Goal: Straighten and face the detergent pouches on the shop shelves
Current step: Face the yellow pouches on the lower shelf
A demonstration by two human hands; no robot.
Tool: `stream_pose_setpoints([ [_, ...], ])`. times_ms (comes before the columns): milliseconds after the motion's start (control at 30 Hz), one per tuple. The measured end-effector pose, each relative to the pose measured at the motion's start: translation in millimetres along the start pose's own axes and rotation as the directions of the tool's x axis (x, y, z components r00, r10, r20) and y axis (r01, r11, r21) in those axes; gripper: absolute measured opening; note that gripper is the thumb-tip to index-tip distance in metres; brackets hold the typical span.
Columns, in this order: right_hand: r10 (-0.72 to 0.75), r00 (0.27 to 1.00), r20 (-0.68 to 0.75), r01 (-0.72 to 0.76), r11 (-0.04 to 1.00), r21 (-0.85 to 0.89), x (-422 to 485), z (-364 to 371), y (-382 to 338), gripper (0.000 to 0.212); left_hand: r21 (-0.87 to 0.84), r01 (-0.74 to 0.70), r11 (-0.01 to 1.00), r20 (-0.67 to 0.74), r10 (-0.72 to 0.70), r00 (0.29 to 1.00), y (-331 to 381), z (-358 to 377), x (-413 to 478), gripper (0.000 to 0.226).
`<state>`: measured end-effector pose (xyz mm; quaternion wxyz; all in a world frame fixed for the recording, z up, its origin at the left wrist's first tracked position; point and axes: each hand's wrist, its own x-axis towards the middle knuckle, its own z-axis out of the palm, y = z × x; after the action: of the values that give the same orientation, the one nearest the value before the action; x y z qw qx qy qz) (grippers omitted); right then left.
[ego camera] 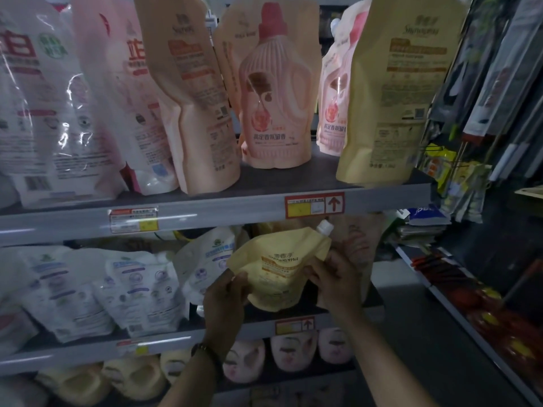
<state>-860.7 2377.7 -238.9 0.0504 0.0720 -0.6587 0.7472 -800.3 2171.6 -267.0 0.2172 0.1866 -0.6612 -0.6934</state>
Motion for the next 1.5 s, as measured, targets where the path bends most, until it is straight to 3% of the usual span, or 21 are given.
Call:
stream_pose_setpoints([
  [167,0.004,0.999,-0.047,-0.004,1.000,-0.007,8.4,0.9,12.3,0.016,-0.044,0.079,0.996,0.022,-0.078,0.997,-9.6,4.6,3.9,0.019],
  [267,-0.013,0.999,-0.049,0.011,0.999,-0.042,8.1,-0.4,13.6,0.005,-0.047,0.095,0.994,0.031,-0.094,0.995,-12.7,8.5,2.9,0.017],
  [567,-0.002,0.999,-0.037,-0.015,0.891,-0.454,19.0,-5.0,14.0,0.022,0.129,0.057,0.990,0.021,-0.060,0.998,-18.6,11.5,14.7,0.022],
  [700,0.094,0.996,-0.001,-0.086,0.909,-0.408,15.2,-8.9,-4.5,0.028,0.205,0.048,0.978,0.030,-0.055,0.998,-16.1,11.2,18.0,0.020],
  [933,0.108,0.993,-0.043,-0.116,0.957,-0.266,0.1,-8.3,-7.3,0.028,0.324,0.036,0.945,0.010,-0.041,0.999,-16.2,9.7,19.3,0.021],
  [1100,0.145,0.989,0.040,-0.130,0.957,-0.259,-0.5,-16.3,-2.2,0.033,0.399,0.004,0.917,0.007,-0.007,1.000,-14.5,15.5,9.9,0.017],
  [1200,0.213,0.976,0.052,-0.193,0.945,-0.263,-3.1,-22.9,4.5,0.013,0.255,0.056,0.965,-0.084,-0.036,0.996,-18.4,24.6,-4.6,0.008],
  [1300,0.275,0.961,0.012,-0.263,0.930,-0.258,-11.6,-30.8,2.5,0.022,0.186,0.088,0.979,-0.132,-0.063,0.989,-22.9,40.6,-24.3,0.007],
  [1367,0.273,0.962,-0.014,-0.266,0.923,-0.278,-16.1,-37.0,3.7,0.014,0.207,0.060,0.977,-0.066,-0.047,0.997,-23.4,53.6,-38.2,0.010],
  [1500,0.257,0.963,-0.087,-0.271,0.919,-0.285,-20.2,-46.1,1.5,0.010,0.291,-0.005,0.957,0.211,-0.059,0.976,-18.4,77.3,-53.0,0.011],
])
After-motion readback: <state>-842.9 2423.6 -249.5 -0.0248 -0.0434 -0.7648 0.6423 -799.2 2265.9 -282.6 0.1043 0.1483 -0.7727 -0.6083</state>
